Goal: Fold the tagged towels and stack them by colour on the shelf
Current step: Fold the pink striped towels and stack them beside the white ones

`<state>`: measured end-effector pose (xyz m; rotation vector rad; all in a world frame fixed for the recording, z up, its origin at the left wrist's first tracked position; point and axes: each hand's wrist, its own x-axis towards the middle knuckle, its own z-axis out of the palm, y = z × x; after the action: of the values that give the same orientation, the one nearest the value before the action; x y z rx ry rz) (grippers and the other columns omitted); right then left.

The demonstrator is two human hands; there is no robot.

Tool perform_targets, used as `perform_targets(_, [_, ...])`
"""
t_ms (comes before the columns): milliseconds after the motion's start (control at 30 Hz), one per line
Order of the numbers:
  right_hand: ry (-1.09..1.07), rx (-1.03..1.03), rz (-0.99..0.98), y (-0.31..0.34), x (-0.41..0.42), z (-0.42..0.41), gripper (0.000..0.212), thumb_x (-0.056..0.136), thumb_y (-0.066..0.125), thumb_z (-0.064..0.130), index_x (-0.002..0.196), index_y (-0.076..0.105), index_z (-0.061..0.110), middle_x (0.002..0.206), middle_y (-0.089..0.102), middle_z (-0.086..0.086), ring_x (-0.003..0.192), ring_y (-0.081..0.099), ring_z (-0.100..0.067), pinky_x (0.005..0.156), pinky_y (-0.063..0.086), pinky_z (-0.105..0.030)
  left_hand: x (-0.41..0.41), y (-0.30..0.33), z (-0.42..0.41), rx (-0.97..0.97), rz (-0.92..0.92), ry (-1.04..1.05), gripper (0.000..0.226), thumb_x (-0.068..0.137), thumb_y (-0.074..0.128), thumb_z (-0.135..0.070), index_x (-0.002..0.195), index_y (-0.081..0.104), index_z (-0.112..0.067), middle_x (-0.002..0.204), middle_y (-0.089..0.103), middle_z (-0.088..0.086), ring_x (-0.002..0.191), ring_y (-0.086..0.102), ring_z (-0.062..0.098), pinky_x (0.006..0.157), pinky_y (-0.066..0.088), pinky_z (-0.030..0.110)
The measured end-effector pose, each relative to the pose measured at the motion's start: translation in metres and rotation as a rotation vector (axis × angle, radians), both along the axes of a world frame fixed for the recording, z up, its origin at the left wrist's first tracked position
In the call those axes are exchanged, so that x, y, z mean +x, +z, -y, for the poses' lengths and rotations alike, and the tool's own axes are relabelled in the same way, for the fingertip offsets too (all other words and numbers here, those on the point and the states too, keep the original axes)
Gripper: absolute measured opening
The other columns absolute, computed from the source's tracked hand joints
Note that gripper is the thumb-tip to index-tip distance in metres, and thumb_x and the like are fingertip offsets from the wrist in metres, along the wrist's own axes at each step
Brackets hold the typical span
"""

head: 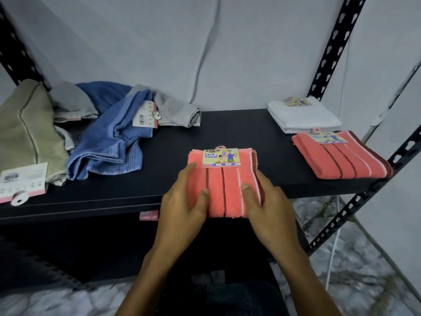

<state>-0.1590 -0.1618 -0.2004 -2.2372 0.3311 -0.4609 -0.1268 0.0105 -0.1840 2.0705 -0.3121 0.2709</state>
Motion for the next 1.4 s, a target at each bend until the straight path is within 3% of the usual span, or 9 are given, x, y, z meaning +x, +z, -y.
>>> perform_targets(100, [0.072,0.526,0.146,-0.013,-0.017,-0.006,0.039,0.096,0.059,0.025,0.13,0.053,0.042,0.111,0.068,0.015,0.102,0.066,-0.004,0.084,0.057,-0.027,-0.028,-0.015,-0.007,-0.344,-0.01,0.062,0.048,0.09,0.063,0.0,0.13,0.056,-0.025,0.121,0.064,-0.011,0.108,0.061,0.003,0.084,0.049,0.016])
perform_targets(233, [0.208,0.58,0.147,-0.032,-0.033,-0.007,0.071,0.09,0.065,0.01,0.14,0.037,0.052,0.117,0.063,0.004,0.108,0.064,-0.007,0.082,0.054,-0.021,-0.045,-0.04,-0.012,-0.587,-0.164,-0.013,0.046,0.092,0.06,0.002,0.122,0.059,-0.032,0.12,0.065,-0.011,0.105,0.065,0.009,0.078,0.054,0.02])
perform_targets(533, [0.349,0.533,0.172,-0.026,-0.033,0.001,0.068,0.097,0.057,0.007,0.143,0.034,0.051,0.138,0.056,0.008,0.122,0.058,-0.012,0.1,0.05,-0.038,-0.039,-0.044,-0.011,-0.504,-0.217,-0.151,0.047,0.099,0.051,-0.009,0.134,0.048,-0.041,0.121,0.058,-0.038,0.114,0.058,-0.006,0.088,0.048,0.012])
perform_targets(733, [0.292,0.478,0.29,0.0,-0.022,0.006,0.029,0.1,0.05,0.005,0.116,0.058,0.027,0.117,0.065,0.012,0.109,0.064,-0.011,0.09,0.055,-0.037,-0.023,-0.021,0.003,-0.525,-0.161,-0.273,0.054,0.096,0.055,-0.009,0.14,0.043,-0.037,0.122,0.054,-0.043,0.116,0.053,-0.013,0.087,0.043,0.005])
perform_targets(933, [0.264,0.47,0.237,0.048,-0.006,0.053,0.038,0.095,0.054,-0.001,0.123,0.058,0.024,0.109,0.069,0.016,0.101,0.067,-0.006,0.082,0.058,-0.027,0.024,0.016,0.033,-0.423,-0.209,-0.496,0.078,0.087,0.067,-0.016,0.151,0.029,-0.038,0.143,0.05,-0.012,0.123,0.056,0.004,0.097,0.049,0.021])
perform_targets(1067, [0.218,0.297,0.106,0.088,0.004,0.107,0.055,0.09,0.051,-0.008,0.127,0.052,0.031,0.119,0.058,0.016,0.092,0.064,0.006,0.07,0.052,-0.013,0.049,0.039,0.075,-0.395,-0.36,-0.679,0.091,0.091,0.062,0.0,0.154,0.013,-0.044,0.14,0.051,-0.014,0.117,0.06,0.005,0.083,0.055,0.027])
perform_targets(1167, [0.081,0.071,0.068,0.111,0.019,0.148,0.055,0.089,0.048,-0.003,0.129,0.051,0.034,0.13,0.052,0.006,0.106,0.059,-0.01,0.084,0.051,-0.028,0.06,0.053,0.119,-0.37,-0.395,-0.737,0.093,0.093,0.06,0.0,0.153,0.005,-0.045,0.14,0.052,-0.008,0.109,0.066,0.013,0.063,0.057,0.033])
perform_targets(1300, [-0.046,-0.185,-0.008,0.132,0.038,0.196,0.053,0.088,0.047,0.0,0.135,0.053,0.021,0.135,0.046,-0.008,0.121,0.049,-0.023,0.092,0.037,-0.026,0.072,0.067,0.18,-0.397,-0.482,-0.749,0.093,0.092,0.061,0.0,0.156,0.004,-0.038,0.136,0.055,0.0,0.104,0.069,0.022,0.064,0.06,0.04])
perform_targets(1400, [-0.087,-0.293,-0.102,0.135,0.047,0.223,0.049,0.085,0.048,0.003,0.13,0.059,0.019,0.131,0.051,-0.011,0.116,0.052,-0.027,0.095,0.042,-0.032,0.079,0.069,0.216,-0.39,-0.55,-0.751,0.092,0.091,0.062,-0.001,0.157,0.006,-0.033,0.135,0.057,0.005,0.098,0.071,0.023,0.063,0.06,0.039])
